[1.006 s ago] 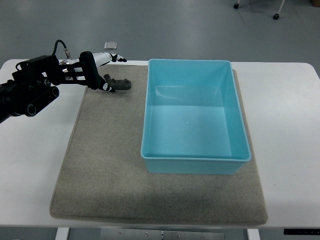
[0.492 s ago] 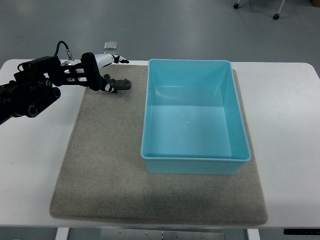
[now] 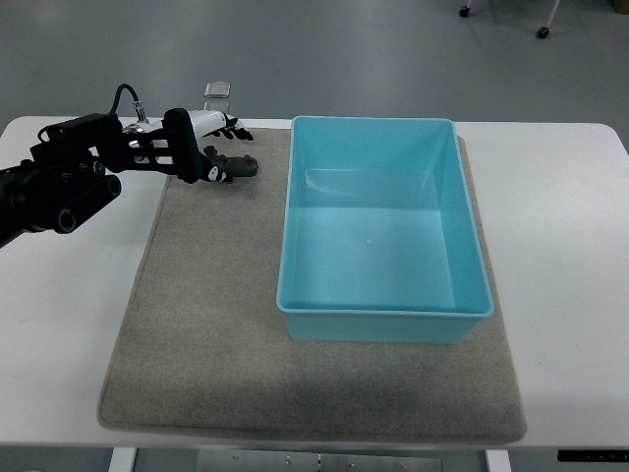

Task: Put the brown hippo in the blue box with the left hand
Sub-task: 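Lower the left hand and close its fingers around the brown hippo, then lift the hippo with the left hand and carry it over the blue box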

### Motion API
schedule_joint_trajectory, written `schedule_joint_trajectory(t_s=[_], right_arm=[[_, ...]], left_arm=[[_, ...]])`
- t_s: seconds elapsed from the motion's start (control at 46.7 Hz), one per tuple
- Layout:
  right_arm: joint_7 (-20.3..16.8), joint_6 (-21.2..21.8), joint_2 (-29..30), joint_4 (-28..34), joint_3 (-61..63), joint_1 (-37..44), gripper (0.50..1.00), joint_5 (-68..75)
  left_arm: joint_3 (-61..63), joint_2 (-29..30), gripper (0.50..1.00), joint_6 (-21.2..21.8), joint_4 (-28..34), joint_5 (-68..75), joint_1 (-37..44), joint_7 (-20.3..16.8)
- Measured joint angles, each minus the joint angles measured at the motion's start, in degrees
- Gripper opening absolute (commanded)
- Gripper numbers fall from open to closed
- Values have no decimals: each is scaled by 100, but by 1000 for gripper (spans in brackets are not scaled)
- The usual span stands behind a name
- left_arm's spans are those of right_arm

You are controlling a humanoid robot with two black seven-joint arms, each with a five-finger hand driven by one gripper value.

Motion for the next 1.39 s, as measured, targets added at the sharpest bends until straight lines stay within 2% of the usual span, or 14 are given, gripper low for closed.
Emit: schedule_joint_trajectory(t_s=[0.107, 0.342, 0.428, 0.706, 0.813, 1.006, 1.391], right_arm=[[0, 0, 0, 0, 0, -1, 936, 0], [0, 0, 0, 0, 0, 0, 936, 0], [0, 0, 0, 0, 0, 0, 936, 0], [0, 0, 0, 0, 0, -3, 936, 0], [-1, 0, 0, 0, 0, -1, 936, 0], [-1, 0, 0, 0, 0, 0, 936, 0], [0, 0, 0, 0, 0, -2, 936, 0]], left_arm=[[-1, -1, 743, -4, 1, 0, 17, 0], [86, -4, 739, -4, 3, 16, 86, -6], [137, -5, 711, -4, 9, 15, 86, -8], [141, -11, 668, 10, 22, 1, 68, 3], [138, -12, 619, 12, 28, -6, 60, 8], [137, -12, 500, 12, 23, -9, 60, 35], [122, 12, 500, -30, -15, -98, -42, 87]])
